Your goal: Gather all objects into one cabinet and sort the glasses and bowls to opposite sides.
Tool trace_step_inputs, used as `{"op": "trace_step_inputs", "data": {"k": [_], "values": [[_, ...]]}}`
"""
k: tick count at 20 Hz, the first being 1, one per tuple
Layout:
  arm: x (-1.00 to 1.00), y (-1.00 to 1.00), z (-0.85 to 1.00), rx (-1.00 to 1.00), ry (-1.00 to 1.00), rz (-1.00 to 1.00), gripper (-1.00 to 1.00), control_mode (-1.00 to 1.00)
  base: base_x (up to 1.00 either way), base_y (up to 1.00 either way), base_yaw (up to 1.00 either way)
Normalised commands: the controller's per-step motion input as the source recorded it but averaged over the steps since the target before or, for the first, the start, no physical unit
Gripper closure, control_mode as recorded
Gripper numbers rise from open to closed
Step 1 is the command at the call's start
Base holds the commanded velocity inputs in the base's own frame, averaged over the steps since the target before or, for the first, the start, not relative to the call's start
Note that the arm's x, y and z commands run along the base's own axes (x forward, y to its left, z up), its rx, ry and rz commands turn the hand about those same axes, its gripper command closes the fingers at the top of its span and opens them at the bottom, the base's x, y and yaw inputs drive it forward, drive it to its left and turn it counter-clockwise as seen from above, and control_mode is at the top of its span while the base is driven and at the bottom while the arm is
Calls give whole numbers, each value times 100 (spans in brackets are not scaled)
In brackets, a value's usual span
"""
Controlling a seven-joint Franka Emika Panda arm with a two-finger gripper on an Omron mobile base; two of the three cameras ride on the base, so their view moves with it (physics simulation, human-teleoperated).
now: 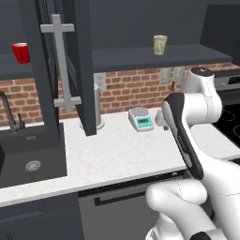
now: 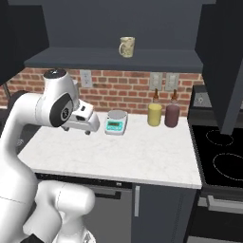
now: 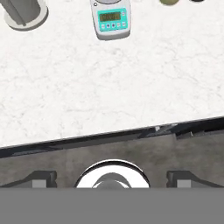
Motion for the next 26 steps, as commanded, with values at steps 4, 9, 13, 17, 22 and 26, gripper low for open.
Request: {"op": "trace_step_inputs", "data": {"k": [4, 9, 13, 17, 22, 26], "values": [[19, -14, 41, 1, -5, -4, -100, -100, 0, 0, 0], [42, -4, 100, 0, -39, -12, -100, -100, 0, 0, 0], [82, 0, 100, 0, -40, -22, -100, -100, 0, 0, 0], [89, 0, 91, 0, -32, -28, -100, -100, 0, 0, 0], [95, -4, 61, 0, -19, -24, -100, -100, 0, 0, 0], [94, -23, 33, 0, -5, -11, -100, -100, 0, 0, 0]]}}
